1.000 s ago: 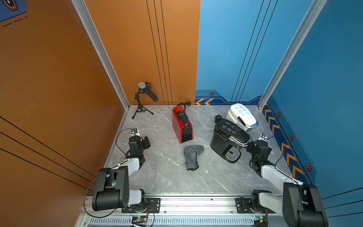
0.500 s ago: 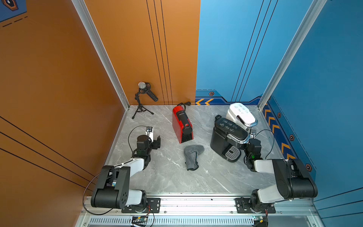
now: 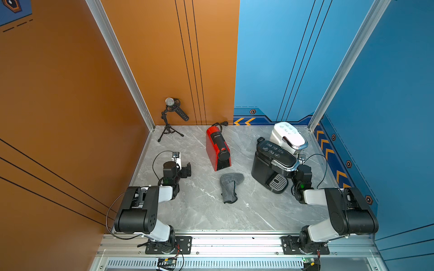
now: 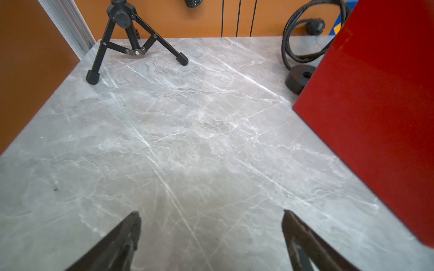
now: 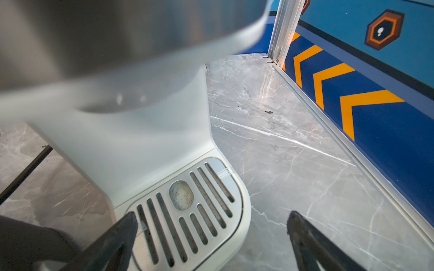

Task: Wipe the surface of a coffee machine
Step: Reset both arms

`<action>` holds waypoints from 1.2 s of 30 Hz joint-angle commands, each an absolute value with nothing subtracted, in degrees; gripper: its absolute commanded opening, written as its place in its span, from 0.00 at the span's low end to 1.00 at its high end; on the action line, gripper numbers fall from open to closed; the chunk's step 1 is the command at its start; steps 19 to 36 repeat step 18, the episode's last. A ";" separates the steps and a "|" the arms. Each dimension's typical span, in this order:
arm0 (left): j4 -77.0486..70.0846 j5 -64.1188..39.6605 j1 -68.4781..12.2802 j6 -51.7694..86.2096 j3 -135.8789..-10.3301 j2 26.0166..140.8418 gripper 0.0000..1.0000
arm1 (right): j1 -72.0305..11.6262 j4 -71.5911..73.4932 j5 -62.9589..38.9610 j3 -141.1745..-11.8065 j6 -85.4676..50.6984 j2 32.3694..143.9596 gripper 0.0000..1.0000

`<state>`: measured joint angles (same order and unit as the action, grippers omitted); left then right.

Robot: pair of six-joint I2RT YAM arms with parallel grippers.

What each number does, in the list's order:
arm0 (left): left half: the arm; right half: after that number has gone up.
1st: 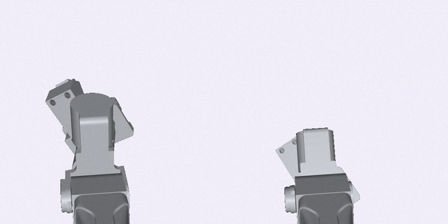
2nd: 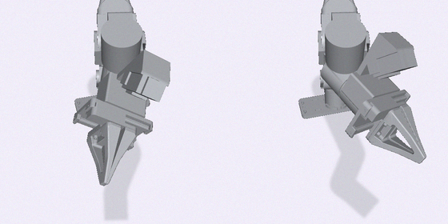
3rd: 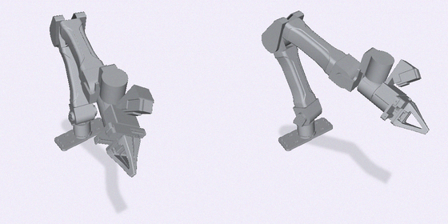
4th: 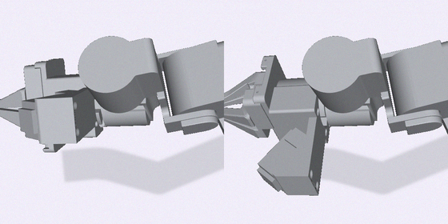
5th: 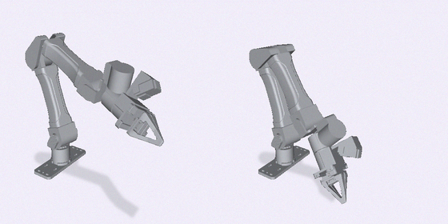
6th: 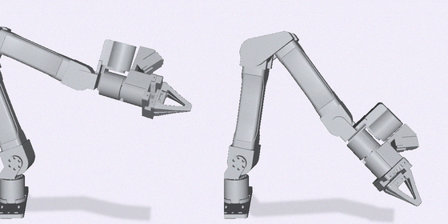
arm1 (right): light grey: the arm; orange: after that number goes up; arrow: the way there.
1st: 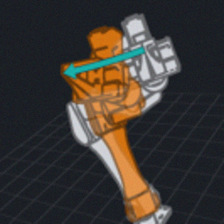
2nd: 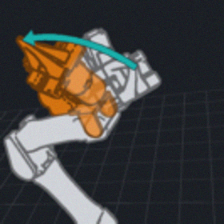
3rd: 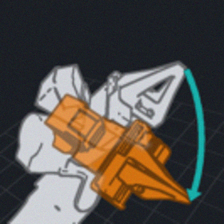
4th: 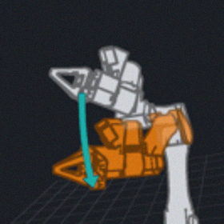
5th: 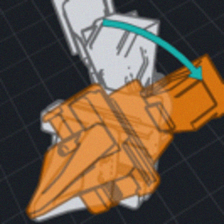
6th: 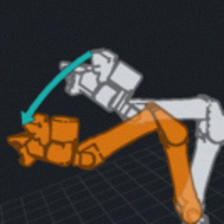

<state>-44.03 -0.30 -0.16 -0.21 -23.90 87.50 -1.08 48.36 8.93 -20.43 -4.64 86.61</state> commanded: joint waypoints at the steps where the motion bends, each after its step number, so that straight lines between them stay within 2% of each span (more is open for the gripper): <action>1: -50.18 1.79 -1.11 -1.66 -21.98 88.34 0.98 | -1.76 46.58 6.85 -22.59 -2.80 87.01 1.00; 36: -50.10 2.55 -0.97 -1.41 -22.23 88.60 0.98 | -1.76 46.54 6.78 -22.65 -2.81 87.01 1.00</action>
